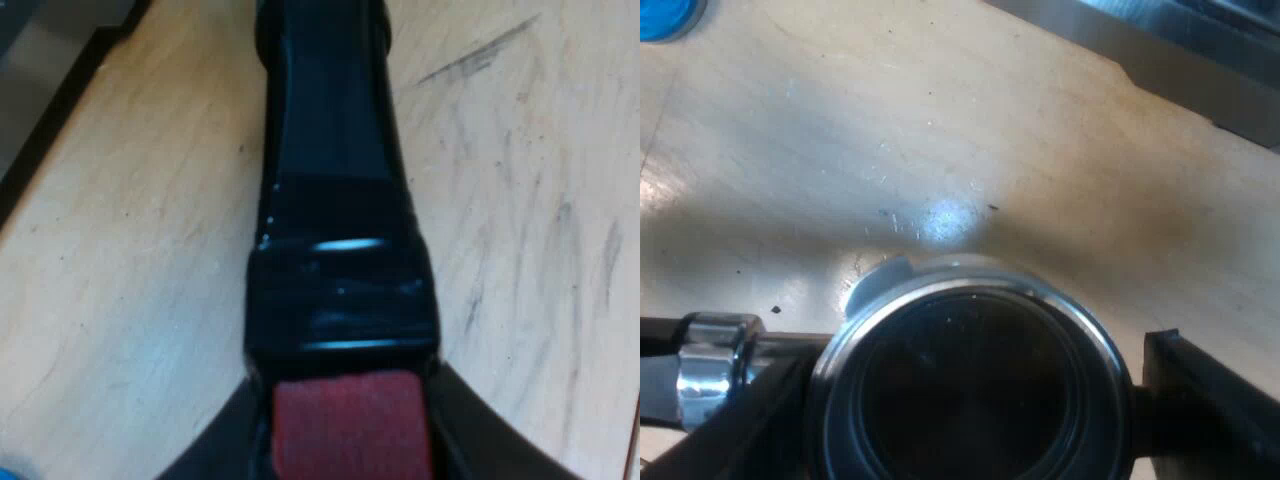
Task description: Put the handle in the coffee machine
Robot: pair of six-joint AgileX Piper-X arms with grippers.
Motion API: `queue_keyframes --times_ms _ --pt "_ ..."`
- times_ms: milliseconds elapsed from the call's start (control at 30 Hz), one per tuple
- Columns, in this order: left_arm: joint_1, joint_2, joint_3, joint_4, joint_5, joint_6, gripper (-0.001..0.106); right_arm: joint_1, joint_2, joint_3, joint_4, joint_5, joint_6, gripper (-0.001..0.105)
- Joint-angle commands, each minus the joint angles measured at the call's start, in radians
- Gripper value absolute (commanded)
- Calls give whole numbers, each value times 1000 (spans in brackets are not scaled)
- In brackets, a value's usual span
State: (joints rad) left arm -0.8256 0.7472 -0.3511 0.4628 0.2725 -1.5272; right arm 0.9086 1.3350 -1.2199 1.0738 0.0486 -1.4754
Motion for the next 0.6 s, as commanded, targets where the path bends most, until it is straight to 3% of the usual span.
queue_keyframes --times_ms 33,467,567,600 --pt "-3 -3 -7 -12 0 9 0 -1 -17 -6 4 -25 -23 0" --pt "-3 -3 -13 -12 0 9 0 -1 -17 -6 4 -23 -1 0" --pt "-3 -3 -13 -12 0 9 0 -1 -17 -6 4 -23 -1 13" --pt "-3 -3 -15 -12 0 9 0 -1 -17 -6 6 -25 -1 24"
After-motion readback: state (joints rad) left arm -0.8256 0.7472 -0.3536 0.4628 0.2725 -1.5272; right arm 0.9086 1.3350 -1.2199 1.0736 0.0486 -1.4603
